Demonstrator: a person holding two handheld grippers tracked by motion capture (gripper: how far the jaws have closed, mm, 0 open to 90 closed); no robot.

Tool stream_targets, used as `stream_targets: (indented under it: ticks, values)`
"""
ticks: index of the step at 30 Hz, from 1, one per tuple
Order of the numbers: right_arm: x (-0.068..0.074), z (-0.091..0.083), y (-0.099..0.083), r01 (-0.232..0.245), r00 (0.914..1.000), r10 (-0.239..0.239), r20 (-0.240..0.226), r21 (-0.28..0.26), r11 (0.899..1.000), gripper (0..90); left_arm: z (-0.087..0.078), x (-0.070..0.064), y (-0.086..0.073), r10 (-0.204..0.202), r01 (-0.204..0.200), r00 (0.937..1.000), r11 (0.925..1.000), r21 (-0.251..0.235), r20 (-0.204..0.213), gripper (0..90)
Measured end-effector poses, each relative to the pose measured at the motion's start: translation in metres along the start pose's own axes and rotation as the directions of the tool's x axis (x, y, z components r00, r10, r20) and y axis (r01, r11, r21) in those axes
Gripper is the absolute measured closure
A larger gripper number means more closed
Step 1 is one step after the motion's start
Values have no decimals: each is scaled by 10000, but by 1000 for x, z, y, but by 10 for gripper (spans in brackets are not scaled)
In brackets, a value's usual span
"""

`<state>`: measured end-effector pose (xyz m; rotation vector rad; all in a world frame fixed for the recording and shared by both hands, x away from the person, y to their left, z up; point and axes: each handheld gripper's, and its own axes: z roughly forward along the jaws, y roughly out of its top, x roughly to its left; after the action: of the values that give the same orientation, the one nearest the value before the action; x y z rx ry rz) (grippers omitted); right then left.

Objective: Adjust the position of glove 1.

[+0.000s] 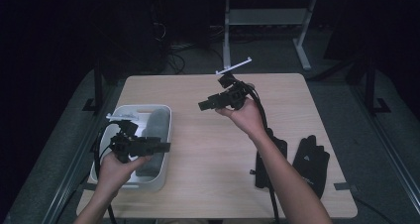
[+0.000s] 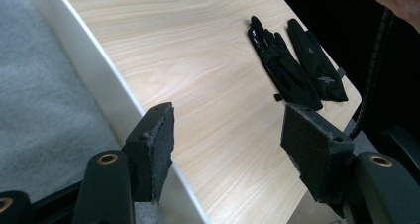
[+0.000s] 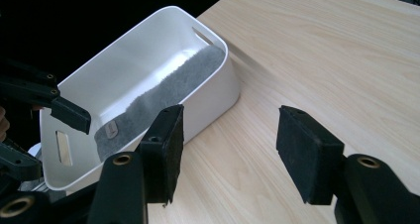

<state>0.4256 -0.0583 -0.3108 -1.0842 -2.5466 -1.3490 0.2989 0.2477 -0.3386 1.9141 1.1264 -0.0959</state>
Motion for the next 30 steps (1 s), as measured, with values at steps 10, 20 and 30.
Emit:
stream_targets:
  ticks: [10,20,30]
  values:
    - [-7,-17,-10,-78,9999,79,149,-100,9999,434,11,-10,6,203,-205,9996,9997,103,182,371]
    - [-16,-35,-24,-260,9990,266,357,-186,9995,433,22,-19,10,324,-331,9989,9993,184,341,370]
    - [-23,-51,-36,-434,9976,446,532,-249,9987,431,31,-26,14,412,-423,9981,9988,231,453,369]
